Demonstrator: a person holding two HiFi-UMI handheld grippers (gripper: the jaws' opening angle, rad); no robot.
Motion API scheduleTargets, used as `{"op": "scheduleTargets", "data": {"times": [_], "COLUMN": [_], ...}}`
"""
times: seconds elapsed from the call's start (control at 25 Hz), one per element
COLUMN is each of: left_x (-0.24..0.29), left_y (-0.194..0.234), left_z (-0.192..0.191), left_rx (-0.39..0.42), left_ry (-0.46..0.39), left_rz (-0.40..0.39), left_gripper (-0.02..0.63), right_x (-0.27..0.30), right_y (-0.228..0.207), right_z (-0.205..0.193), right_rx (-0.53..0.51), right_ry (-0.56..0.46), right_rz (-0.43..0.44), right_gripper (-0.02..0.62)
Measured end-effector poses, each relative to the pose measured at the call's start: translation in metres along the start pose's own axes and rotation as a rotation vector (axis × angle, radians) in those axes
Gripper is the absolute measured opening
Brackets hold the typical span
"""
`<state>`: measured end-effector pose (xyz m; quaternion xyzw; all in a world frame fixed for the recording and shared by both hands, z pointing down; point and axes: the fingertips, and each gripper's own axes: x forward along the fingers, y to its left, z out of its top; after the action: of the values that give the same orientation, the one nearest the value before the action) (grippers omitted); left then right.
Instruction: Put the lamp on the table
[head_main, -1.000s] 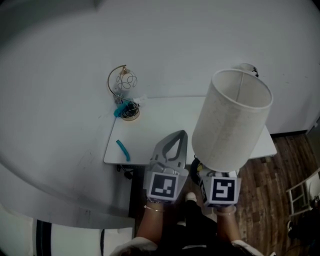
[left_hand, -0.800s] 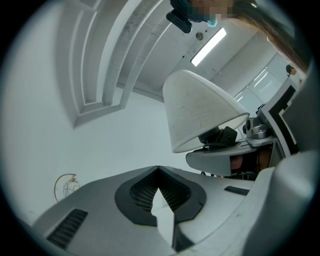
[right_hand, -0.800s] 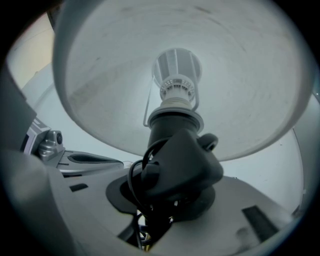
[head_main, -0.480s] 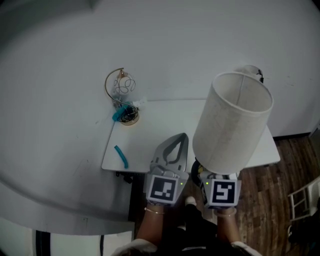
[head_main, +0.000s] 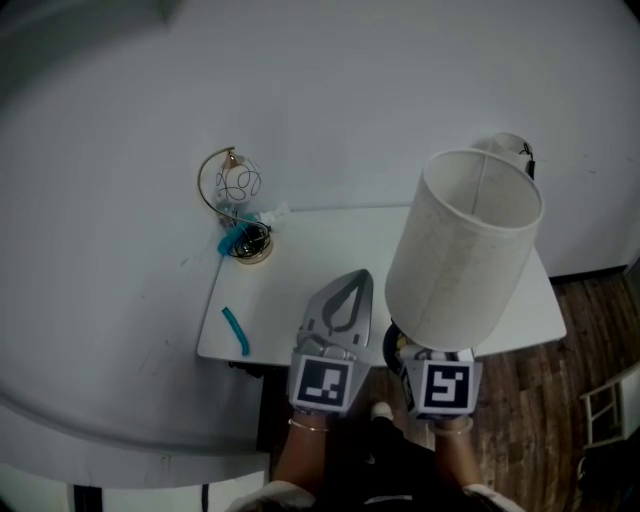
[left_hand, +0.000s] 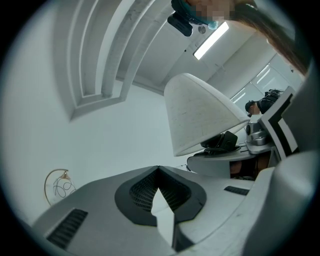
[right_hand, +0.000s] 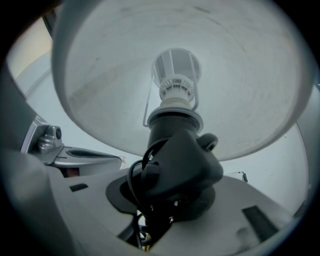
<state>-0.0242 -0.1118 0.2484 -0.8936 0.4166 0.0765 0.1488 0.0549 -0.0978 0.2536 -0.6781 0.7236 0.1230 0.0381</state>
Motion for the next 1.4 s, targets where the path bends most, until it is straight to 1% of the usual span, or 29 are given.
{"op": "scheduleTargets", "data": {"times": [0.32,0.48,0.68,1.08,1.28,1.4], "left_x": [0.031,0.045,0.06,0.088,0.104,0.115], "left_y": [0.008,0.012,0.011,0.027,0.035,0.038], "left_z": [-0.013,-0.018,-0.027,-0.048,-0.057,-0.063], "left_rx": [-0.001,-0.001,0.004,-0.005,-0.024,-0.019], "left_ry": [0.007,0.008,0.022,0.042,0.043,0.044], "left_rz": [0.001,0.004,-0.017,0.004,0.017,0.022], "left_gripper": [-0.002,-0.002,-0.002,-0.002,-0.002,-0.002], "right_x": [0.029,0.043,0.056,0.09,0.107,0.117], "right_y": [-0.017,-0.023,-0.031,-0.041,-0.046,-0.051], "right_z": [-0.011,-0.014,-0.026,-0.043,-0.054,-0.06], "right_rx": [-0.003,-0.01,-0.005,0.001,0.007,0.007], "right_ry": [0.004,-0.013,0.002,0.007,0.021,0.023], "right_rz": [-0.004,0.001,-0.006,0.002,0.009,0.017], "right_gripper": [0.127,0.127,0.127,0.127,0.127,0.127]}}
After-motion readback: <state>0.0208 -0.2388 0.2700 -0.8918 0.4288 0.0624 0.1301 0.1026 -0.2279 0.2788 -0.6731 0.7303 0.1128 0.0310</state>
